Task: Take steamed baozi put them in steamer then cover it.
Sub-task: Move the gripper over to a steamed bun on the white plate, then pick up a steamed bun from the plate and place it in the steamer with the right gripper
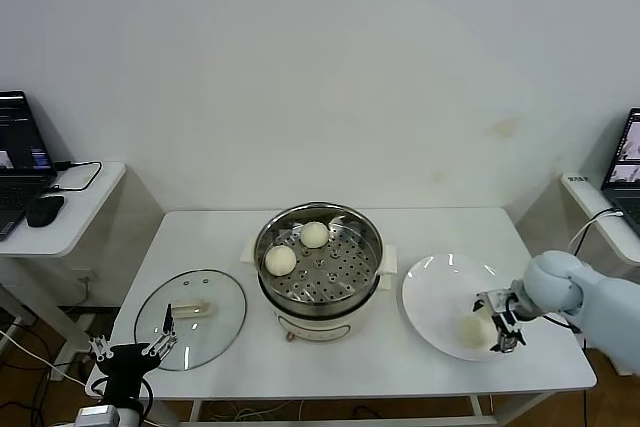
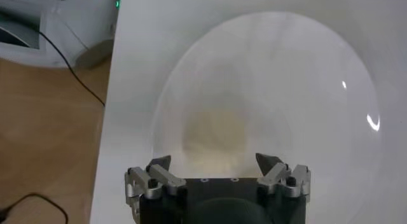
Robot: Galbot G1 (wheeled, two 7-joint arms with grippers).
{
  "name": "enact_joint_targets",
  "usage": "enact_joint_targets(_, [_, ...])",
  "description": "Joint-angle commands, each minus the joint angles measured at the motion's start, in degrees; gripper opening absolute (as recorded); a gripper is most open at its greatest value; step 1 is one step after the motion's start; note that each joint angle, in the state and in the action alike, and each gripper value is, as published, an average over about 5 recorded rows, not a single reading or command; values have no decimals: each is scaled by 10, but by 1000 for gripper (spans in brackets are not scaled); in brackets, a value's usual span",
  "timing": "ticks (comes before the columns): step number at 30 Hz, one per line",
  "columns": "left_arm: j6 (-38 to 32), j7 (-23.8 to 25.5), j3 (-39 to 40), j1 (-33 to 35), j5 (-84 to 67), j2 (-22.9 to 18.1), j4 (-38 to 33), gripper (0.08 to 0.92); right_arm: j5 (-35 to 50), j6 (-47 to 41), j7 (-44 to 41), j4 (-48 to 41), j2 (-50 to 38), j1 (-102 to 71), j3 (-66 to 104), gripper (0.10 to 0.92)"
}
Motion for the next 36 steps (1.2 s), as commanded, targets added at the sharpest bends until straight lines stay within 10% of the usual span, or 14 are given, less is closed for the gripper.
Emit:
enact_joint_targets(1, [0,0,0,-1,0,0,3,823,-5,0,4,-27,24,-18,12,811])
enact_joint_targets(18, [0,-1,1,-2,0,-2,0,823,10,-4,-15,-40,35,15,8,614])
enact_joint_targets(36, [-2,0,3,-2,-2,2,-10,823,172,-41,-57,34,21,345,-111,602])
